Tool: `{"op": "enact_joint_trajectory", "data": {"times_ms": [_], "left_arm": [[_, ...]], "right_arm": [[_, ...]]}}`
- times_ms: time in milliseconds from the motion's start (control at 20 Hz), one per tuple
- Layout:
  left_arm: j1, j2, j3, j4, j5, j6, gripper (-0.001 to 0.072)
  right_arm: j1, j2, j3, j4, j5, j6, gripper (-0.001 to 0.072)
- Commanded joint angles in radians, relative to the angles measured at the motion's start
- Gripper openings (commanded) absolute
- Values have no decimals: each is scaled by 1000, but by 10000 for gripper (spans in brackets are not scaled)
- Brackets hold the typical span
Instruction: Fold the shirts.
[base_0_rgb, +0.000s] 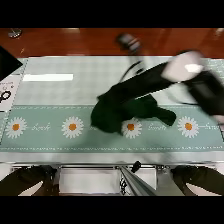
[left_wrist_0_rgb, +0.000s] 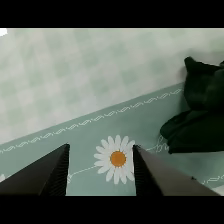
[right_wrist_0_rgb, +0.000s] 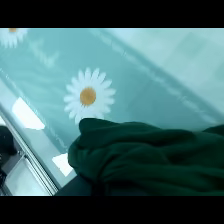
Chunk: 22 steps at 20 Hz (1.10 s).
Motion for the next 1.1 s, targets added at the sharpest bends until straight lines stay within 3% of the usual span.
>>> {"op": "enact_joint_trajectory", "data": {"times_ms": [0,50,100,150,200,300,450,600,750,900,1000,1050], "left_arm": [[3,-2,-1,5,-30,9,446],[7,-5,-2,5,-25,9,446],[12,-9,-2,4,-24,9,447],[14,-16,-2,4,-24,9,448],[14,-24,-9,3,-12,7,461],[14,-30,-60,-1,37,-23,602],[14,-32,-230,-45,126,-66,607],[14,-29,-484,-224,266,-144,610],[7,-27,-774,-451,460,-153,610],[6,-31,-982,-520,551,-153,610],[5,-47,-1036,-555,562,-152,612],[-6,-65,-1048,-554,564,-148,682]], "right_arm": [[140,-209,0,-32,-122,10,29],[137,-239,0,-33,-138,9,155],[121,-258,0,-31,-134,5,453],[95,-260,0,-32,-111,-23,579],[55,-253,5,-36,-56,-60,580],[-53,-201,11,-76,65,-90,580],[-256,-58,11,-298,218,-93,580],[-483,65,10,-572,278,-77,580],[-765,122,-26,-449,261,-64,580],[-973,128,-107,-222,233,-103,580],[-1024,127,-172,-155,195,-132,580],[-1027,124,-200,-160,184,-139,580]]}}
